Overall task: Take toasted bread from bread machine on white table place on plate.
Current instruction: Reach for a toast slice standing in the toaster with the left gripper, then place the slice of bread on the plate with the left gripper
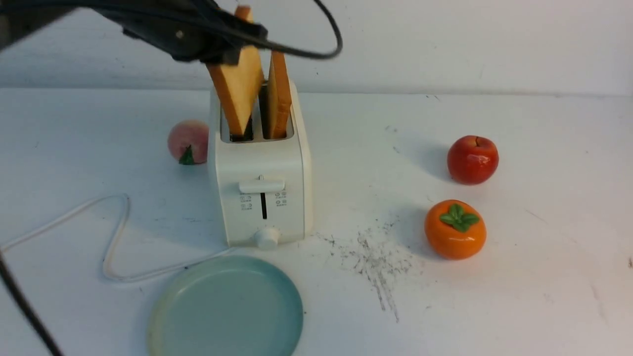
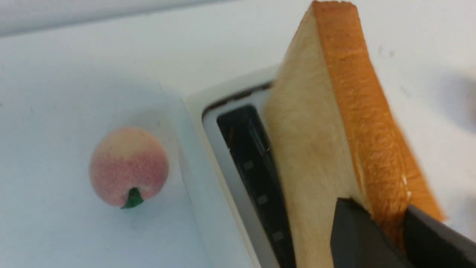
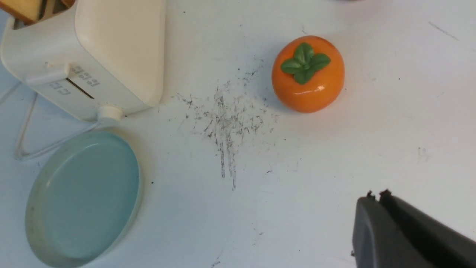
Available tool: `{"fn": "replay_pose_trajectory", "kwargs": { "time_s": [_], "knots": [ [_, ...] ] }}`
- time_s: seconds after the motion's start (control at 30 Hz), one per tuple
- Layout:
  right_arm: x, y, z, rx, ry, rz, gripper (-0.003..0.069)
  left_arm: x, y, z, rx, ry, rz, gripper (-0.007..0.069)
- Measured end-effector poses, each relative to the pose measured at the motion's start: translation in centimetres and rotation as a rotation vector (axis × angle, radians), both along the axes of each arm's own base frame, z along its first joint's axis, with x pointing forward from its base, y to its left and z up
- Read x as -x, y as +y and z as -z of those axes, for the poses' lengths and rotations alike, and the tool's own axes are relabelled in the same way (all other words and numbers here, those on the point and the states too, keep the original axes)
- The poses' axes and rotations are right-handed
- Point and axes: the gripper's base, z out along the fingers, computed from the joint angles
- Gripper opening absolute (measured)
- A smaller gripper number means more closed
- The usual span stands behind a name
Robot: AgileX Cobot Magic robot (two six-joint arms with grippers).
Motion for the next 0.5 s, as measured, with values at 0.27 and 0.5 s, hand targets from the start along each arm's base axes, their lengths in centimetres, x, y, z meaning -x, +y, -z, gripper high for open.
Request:
{"fn": "replay_pose_trajectory", "kwargs": {
  "time_s": [0.27,0.5],
  "knots": [
    [0.0,0.0,0.0,0.0,-0.002,0.0,0.0021,10.4,3.1,-7.1,0.075,-0.046,-0.004,0.007],
    [0.0,0.0,0.0,-0.008,-0.003,-0.001,0.0027,14.6,3.3,0.5,0.198,0.16,0.016,0.007]
  ]
}}
